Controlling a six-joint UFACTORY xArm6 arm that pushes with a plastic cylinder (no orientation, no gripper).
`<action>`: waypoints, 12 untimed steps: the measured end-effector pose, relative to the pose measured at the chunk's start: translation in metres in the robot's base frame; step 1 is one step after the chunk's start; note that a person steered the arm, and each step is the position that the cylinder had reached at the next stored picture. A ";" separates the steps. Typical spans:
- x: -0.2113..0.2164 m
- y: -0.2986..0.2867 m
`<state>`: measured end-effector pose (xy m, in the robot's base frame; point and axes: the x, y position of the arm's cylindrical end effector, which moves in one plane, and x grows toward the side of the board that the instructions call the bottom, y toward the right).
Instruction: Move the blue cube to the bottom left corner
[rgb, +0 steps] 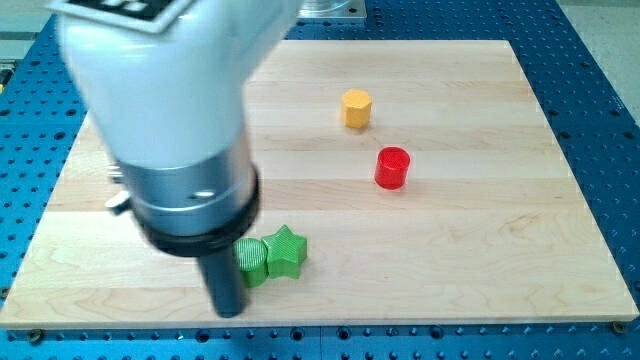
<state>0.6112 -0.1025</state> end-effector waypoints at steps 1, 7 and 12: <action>-0.004 -0.066; -0.113 -0.084; -0.126 -0.082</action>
<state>0.4852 -0.1847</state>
